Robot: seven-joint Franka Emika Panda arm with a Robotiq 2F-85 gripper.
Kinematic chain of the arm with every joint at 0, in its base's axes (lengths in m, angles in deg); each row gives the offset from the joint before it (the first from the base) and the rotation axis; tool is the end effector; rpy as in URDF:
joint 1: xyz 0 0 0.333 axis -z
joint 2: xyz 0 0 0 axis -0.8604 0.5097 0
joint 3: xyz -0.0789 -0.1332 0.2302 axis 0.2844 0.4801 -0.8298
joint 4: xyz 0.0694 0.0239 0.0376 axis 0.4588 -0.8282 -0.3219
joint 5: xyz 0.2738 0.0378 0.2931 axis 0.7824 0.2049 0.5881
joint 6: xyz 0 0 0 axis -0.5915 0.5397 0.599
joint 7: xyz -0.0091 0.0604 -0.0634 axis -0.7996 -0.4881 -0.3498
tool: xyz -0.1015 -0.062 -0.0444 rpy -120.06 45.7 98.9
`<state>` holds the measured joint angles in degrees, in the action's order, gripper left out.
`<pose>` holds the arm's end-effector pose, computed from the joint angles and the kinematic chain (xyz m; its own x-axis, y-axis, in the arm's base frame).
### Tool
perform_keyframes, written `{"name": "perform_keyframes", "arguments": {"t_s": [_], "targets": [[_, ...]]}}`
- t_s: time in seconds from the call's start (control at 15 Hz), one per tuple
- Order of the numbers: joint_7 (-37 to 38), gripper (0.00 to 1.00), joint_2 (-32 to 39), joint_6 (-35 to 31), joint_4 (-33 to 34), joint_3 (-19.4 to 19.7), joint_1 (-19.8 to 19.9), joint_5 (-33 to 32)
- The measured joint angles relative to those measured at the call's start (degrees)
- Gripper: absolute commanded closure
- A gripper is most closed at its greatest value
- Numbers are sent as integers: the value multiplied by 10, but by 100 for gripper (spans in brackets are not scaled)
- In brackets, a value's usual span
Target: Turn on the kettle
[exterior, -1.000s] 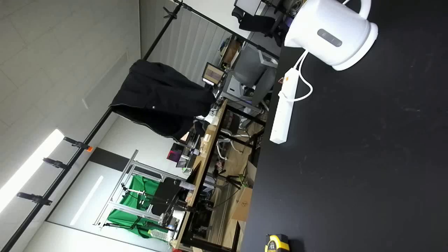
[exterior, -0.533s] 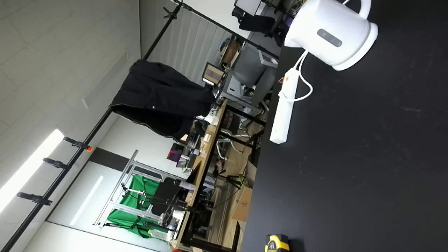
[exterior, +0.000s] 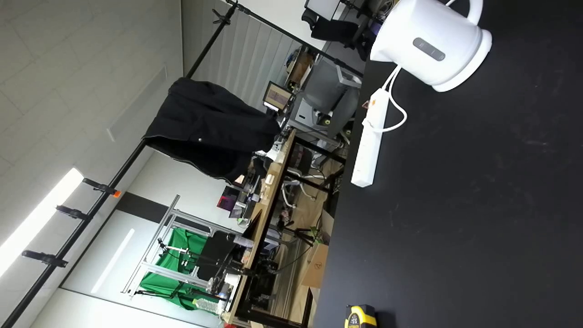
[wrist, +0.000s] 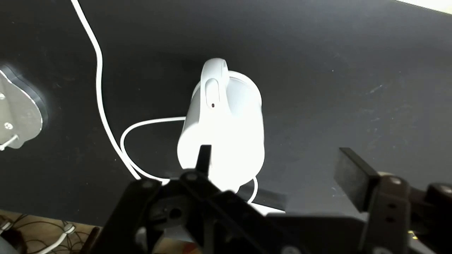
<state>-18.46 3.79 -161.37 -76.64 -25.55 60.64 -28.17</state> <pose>0.4055 -0.0704 0.3373 0.9552 0.1965 0.2213 0.1918 -0.9805 0.0429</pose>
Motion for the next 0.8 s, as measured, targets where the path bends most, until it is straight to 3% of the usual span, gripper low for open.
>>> {"name": "perform_keyframes", "arguments": {"t_s": [0.53, 0.6, 0.8], "targets": [[0, 95, 90, -99, 3, 7, 32, 0], [0, 100, 101, -106, 3, 7, 34, 0], [0, 100, 136, -126, 3, 7, 41, 0]]}}
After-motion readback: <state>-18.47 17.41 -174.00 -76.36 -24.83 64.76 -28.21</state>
